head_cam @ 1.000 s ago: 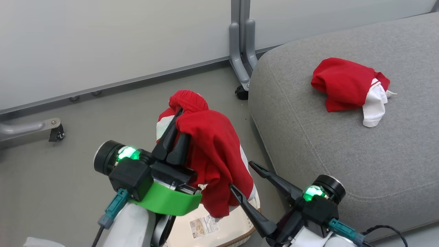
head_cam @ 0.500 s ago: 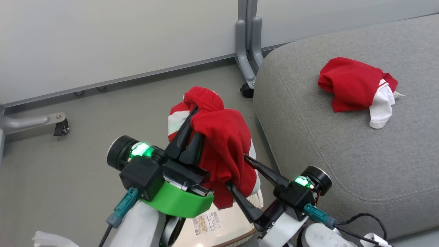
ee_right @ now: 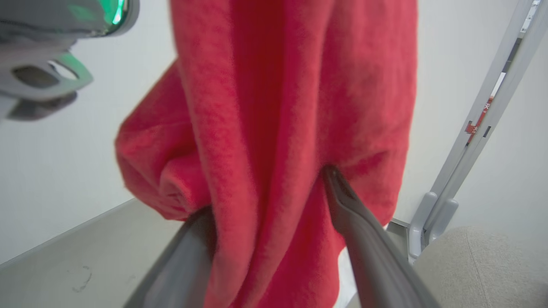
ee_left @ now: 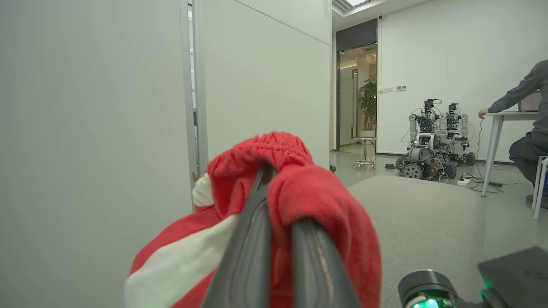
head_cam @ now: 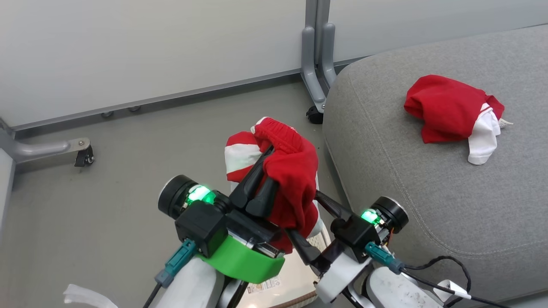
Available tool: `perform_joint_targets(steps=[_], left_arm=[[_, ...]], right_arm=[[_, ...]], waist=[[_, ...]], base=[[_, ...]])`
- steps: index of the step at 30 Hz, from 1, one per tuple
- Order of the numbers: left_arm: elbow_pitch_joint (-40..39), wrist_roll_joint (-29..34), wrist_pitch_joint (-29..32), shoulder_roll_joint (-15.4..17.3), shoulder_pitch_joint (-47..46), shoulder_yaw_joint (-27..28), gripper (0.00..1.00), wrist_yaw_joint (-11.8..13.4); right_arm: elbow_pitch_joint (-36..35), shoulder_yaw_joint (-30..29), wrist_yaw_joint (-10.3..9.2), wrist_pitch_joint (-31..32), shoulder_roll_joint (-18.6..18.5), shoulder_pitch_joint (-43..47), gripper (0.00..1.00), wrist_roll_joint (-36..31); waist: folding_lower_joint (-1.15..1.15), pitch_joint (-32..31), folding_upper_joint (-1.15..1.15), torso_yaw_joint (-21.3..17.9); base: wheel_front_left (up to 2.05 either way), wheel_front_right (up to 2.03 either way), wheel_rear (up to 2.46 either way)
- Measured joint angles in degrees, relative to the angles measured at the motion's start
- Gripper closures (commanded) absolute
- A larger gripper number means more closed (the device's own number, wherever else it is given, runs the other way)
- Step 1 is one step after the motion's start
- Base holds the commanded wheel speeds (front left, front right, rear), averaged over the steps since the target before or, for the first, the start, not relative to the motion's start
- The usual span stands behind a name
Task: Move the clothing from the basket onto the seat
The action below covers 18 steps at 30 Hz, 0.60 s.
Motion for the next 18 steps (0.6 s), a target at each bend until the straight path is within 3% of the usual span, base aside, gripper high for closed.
perform_joint_targets(steps=[8,9,10,11,18], left_arm=[[0.8,-0.3,0.0,0.0,0.0,-1.9,1.0,-0.1],[0.9,-0.4,0.0,0.0,0.0,-2.0,1.0,-0.1],[1.0,-0.6,0.0,0.0,0.0,-2.1,1.0,-0.1],[1.1,-0.7,0.0,0.0,0.0,-2.2,1.0,-0.2],[1.6,-0.6,0.0,0.0,0.2,-0.9,1.0,-0.2]], right_arm=[[1.9,-0.3,0.0,0.0,1.7,-1.0,0.0,-1.0],[1.9,-0.5,0.0,0.0,1.8,-1.0,0.31,-0.7],[1.9,-0.8,0.0,0.0,1.9,-1.0,0.93,-0.6],[1.8,-0.9,0.0,0.0,2.0,-1.0,1.0,-0.1],[0.7,-0.6,0.0,0.0,2.2,-0.7,1.0,2.2]], waist=[[0.0,-0.4,0.0,0.8],[0.0,-0.5,0.0,0.9],[0.0,-0.5,0.0,0.9],[0.0,-0.6,0.0,1.0],[0.0,-1.0,0.0,1.0]], base=[[0.0,0.0,0.0],[0.0,0.0,0.0],[0.0,0.0,0.0],[0.0,0.0,0.0],[0.0,0.0,0.0]])
